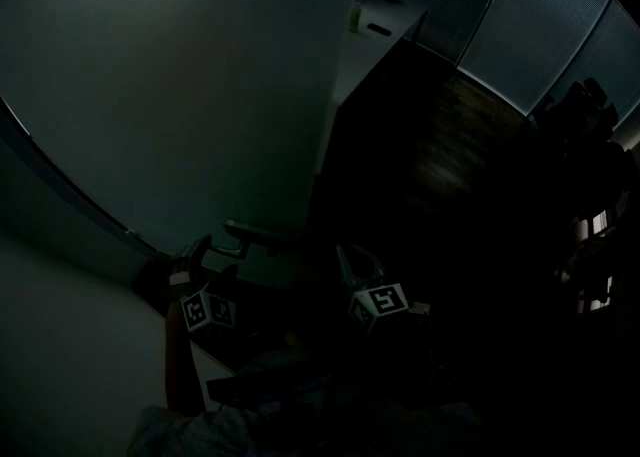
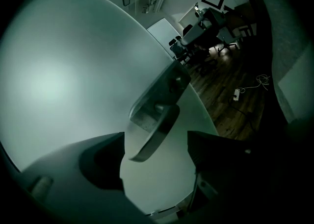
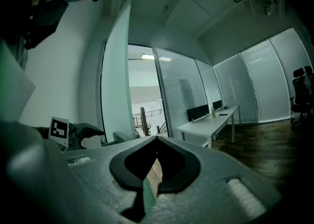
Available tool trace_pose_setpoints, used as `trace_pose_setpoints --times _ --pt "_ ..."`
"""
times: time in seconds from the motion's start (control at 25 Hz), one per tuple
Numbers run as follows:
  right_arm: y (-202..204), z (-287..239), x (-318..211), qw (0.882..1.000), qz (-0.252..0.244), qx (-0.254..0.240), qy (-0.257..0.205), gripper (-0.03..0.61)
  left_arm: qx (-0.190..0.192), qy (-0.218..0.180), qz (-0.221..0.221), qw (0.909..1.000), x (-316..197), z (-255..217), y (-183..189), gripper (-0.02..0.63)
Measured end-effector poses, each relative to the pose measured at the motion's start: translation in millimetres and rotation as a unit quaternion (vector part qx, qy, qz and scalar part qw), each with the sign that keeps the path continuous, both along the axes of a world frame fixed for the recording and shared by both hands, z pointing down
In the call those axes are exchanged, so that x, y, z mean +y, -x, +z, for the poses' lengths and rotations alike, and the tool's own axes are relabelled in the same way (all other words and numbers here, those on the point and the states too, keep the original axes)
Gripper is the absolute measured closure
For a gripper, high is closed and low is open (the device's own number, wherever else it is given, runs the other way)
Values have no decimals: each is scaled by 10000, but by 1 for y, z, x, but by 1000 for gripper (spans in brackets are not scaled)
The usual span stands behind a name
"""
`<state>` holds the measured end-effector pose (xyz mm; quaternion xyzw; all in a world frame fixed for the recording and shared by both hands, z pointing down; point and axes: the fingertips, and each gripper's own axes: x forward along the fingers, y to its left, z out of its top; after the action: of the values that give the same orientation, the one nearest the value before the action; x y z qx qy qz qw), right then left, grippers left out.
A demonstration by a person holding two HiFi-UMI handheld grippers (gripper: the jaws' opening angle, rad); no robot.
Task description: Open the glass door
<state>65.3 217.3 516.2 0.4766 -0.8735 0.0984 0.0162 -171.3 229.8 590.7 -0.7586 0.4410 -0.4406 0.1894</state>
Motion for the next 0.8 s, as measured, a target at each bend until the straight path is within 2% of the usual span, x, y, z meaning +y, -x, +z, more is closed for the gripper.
trace_pose_setpoints --times 0.12,0.2,0.28,0.36,0.52,0.68,0.72,0.8 --pt "2 0 2 10000 -6 -8 17 577 133 -267 -18 9996 5 -8 3 195" --pt "1 0 3 10000 -4 -10 17 577 427 -451 -30 9981 8 -17 1 217" --pt "1 0 3 10000 -1 -13 4 577 851 -534 -51 9949 11 -27 -5 255" --pt "0 1 3 10000 10 -21 -5 577 1494 -565 -95 9871 15 -37 -13 272" --pt "-2 2 4 10000 11 -25 -5 577 2765 -719 -111 9583 19 -72 -33 362" --pt "-1 2 5 10000 27 -74 9 577 3483 -682 -121 9348 25 -84 -53 395" --pt "0 2 6 10000 27 -88 9 577 3730 -654 -160 9254 26 -86 -57 408" --pt "1 1 7 9999 23 -104 -2 577 4297 -539 -271 9009 28 -89 -64 427"
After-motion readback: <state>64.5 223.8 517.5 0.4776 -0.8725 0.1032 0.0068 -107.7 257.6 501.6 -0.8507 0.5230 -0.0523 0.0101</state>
